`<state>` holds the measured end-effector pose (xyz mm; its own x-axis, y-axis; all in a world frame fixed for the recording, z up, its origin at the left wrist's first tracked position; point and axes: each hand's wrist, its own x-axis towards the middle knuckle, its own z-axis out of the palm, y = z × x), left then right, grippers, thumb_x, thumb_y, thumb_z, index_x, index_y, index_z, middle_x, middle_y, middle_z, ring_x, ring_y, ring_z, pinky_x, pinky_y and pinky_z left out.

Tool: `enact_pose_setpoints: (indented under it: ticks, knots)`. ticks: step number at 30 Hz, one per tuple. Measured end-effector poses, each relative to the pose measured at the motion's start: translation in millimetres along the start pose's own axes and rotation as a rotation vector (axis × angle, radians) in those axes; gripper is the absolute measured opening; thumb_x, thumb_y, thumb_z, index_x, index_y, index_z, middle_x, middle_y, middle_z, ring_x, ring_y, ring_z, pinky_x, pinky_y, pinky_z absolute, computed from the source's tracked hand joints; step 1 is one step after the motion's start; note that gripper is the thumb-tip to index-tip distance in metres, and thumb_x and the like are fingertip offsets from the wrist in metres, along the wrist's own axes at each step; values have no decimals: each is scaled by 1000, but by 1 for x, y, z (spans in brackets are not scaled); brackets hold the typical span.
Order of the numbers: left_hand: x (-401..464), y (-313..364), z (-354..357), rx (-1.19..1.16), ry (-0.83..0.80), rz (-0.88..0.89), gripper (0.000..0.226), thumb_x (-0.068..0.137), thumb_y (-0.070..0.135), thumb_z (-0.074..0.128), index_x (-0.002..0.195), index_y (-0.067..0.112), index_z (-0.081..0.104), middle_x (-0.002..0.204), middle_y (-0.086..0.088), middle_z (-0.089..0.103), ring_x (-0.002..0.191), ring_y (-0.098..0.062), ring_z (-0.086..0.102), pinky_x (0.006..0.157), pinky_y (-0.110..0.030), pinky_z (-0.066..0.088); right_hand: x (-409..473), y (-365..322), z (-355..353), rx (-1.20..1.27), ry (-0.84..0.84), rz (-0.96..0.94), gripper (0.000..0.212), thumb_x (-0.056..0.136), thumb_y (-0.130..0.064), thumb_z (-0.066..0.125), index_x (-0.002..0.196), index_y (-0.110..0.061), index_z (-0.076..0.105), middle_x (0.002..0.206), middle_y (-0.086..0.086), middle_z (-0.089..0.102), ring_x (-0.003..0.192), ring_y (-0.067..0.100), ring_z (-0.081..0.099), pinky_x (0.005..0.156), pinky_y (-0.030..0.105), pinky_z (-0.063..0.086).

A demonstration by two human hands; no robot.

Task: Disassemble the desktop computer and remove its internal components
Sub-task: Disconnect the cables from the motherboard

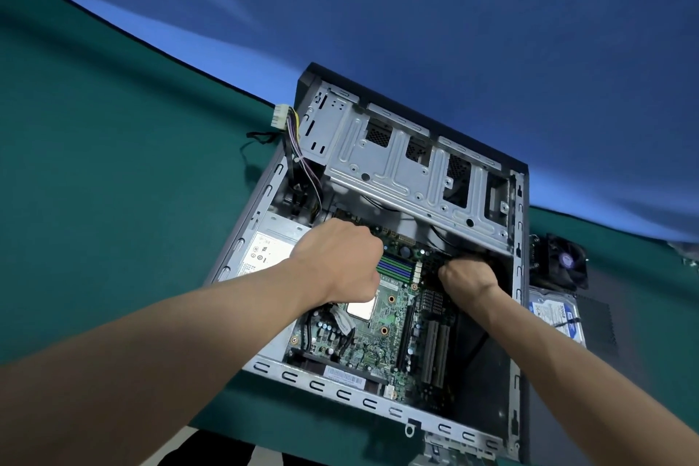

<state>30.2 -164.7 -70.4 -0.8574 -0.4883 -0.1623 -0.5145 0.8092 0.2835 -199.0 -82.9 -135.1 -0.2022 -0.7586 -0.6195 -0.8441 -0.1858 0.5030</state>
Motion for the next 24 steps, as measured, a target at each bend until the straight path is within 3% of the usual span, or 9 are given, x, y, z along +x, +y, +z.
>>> enact_pose_setpoints:
  ticks: [5,10,15,19,24]
  knots:
    - [1,0,0,-11,-23,-5,25,74,19,47,51,14,40,45,1,39,40,-16,37,48,-25,44,-4,-6,-4,28,-7,66,33,97,-1,38,113,-16,62,111,-1,66,99,17,63,64,25,42]
    - [1,0,2,-4,-25,-6,24,75,20,45,52,15,41,45,2,38,40,-14,37,45,-22,39,-7,-5,-3,12,-8,19,34,97,0,36,115,-15,61,113,-1,65,102,18,63,65,26,43]
    - [1,0,1,-2,-24,3,24,76,20,44,53,15,41,46,1,39,41,-15,38,47,-23,43,-4,-6,-4,4,15,79,33,96,0,41,108,-18,65,105,-4,67,92,13,64,60,23,41]
    - [1,-1,2,8,-19,2,24,75,21,44,52,15,40,46,1,39,41,-15,38,46,-24,41,0,-4,-2,20,16,54,31,96,0,42,112,-16,63,109,0,67,97,16,63,64,25,43]
    - [1,0,3,6,-12,-7,24,74,20,45,51,14,38,46,1,40,41,-16,37,47,-24,41,3,-2,-2,65,-25,18,32,97,-1,41,121,-13,59,119,4,64,107,20,61,82,28,50]
